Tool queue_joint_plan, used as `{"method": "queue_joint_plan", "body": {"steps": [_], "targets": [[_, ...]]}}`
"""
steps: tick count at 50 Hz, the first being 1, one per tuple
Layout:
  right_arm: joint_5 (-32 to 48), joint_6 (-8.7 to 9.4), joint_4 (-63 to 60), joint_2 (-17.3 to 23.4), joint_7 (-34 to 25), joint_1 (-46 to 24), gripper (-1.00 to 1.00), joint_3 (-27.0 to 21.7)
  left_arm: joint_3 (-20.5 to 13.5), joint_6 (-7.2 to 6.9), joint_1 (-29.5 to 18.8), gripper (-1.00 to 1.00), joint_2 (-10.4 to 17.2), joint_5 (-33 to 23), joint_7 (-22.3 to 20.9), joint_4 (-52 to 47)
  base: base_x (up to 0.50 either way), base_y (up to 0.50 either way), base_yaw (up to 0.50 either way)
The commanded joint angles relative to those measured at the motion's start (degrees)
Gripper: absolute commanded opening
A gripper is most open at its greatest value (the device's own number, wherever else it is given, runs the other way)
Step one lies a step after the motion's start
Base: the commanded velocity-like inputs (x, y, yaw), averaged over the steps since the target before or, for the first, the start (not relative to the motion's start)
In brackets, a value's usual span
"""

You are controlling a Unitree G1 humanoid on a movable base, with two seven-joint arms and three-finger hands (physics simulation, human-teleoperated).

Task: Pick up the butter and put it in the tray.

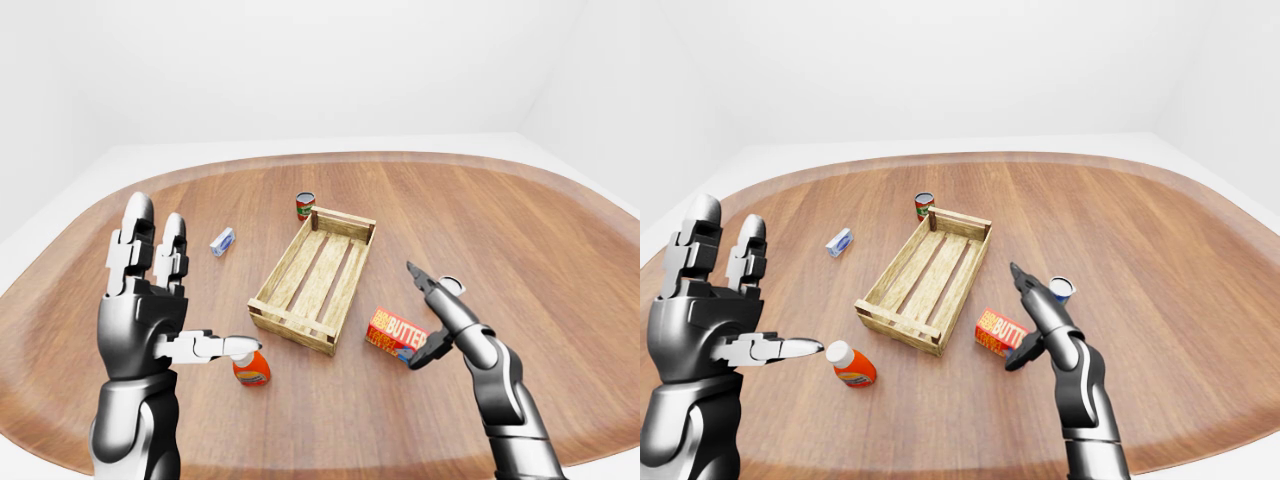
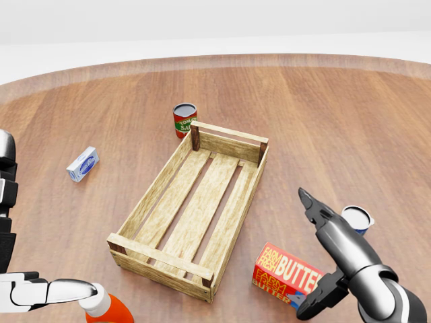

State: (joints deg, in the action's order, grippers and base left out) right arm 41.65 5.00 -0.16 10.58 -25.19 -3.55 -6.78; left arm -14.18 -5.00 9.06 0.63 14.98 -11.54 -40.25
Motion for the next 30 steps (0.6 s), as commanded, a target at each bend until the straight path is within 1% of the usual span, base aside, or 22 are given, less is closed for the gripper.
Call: {"method": "queue_joint_plan", "body": {"steps": [1, 4, 8, 18, 23, 30], "targets": [[3.72, 0.0, 5.42, -0.19, 1.38, -1.09, 1.0, 1.86, 0.04, 0.0, 0.02, 1.0, -0.01, -0.07, -0.04, 0.29, 0.0, 0.0, 0.0], [4.99, 0.0, 6.49, -0.09, 1.53, -1.91, 1.0, 2.38, 0.06, 0.0, 0.07, 1.0, -0.03, -0.16, 0.02, 0.3, 0.0, 0.0, 0.0], [5.97, 0.0, 9.72, -0.13, 1.61, -4.69, 1.0, 3.33, 0.28, 0.0, 0.23, 1.0, -0.1, -0.38, -0.09, 0.52, 0.0, 0.0, 0.0], [4.86, 0.0, 16.2, 0.25, 2.63, -8.32, 1.0, 3.81, -0.09, 0.0, -0.08, 1.0, 0.08, -0.01, 0.06, 0.26, 0.0, 0.0, 0.0], [4.14, 0.0, 18.7, 0.45, 2.78, -10.23, 1.0, 4.16, 0.35, 0.0, 0.05, 1.0, -0.03, -0.47, -0.03, 0.93, 0.0, 0.0, 0.0], [2.84, 0.0, 22.81, 0.71, 4.15, -11.17, 1.0, 4.19, 0.02, 0.0, -0.4, 1.0, 0.15, -0.18, 0.1, 1.05, 0.0, 0.0, 0.0]]}}
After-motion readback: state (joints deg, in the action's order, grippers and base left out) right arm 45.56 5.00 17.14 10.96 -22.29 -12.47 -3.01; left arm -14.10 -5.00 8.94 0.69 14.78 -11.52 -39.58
